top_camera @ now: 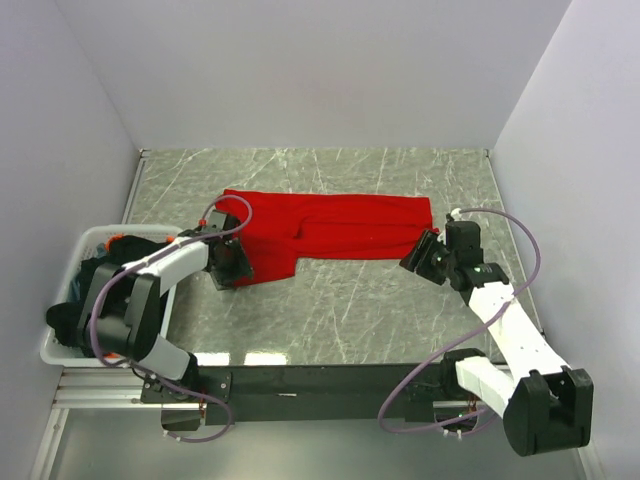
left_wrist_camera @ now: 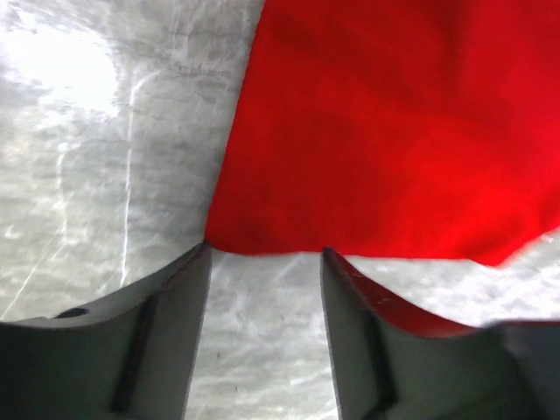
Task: Fold and stack the t-shirts
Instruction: Fold the tshirt
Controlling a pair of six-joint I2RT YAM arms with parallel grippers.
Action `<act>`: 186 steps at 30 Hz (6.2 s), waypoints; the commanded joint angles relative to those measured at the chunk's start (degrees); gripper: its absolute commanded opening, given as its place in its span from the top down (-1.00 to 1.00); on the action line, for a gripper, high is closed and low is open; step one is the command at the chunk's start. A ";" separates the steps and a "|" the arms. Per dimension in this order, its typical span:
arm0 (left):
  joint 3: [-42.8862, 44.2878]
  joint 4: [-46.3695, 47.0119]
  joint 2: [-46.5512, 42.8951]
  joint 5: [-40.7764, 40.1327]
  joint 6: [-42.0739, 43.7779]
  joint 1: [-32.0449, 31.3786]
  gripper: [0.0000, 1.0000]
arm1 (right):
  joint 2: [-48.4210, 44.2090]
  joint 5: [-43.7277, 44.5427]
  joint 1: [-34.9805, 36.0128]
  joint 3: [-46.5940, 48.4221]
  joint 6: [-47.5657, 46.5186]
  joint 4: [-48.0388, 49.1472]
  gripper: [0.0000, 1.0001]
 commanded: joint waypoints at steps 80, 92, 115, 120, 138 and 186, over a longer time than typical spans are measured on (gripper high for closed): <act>17.49 -1.87 8.59 -10.90 -7.12 10.25 -0.66 | 21.67 -0.11 -17.24 -0.58 12.69 17.55 -0.24; 17.31 1.38 11.40 -8.34 -8.97 10.87 -0.58 | 30.10 -3.37 -18.91 -0.76 18.67 25.12 -0.22; 7.30 5.33 9.13 -7.12 -9.14 15.35 0.99 | 33.27 -1.09 -21.81 0.65 18.85 25.92 1.00; 2.90 10.78 4.82 -1.76 -7.39 17.81 0.99 | 31.08 -1.00 -27.52 0.12 17.89 24.25 1.00; -10.99 10.53 -3.71 4.14 -12.66 17.99 0.98 | 23.78 3.48 -36.58 -3.57 13.23 13.35 0.77; 7.55 2.61 -1.61 -15.20 -3.87 -4.59 -0.29 | 33.96 11.66 32.05 35.77 -23.86 11.77 -0.16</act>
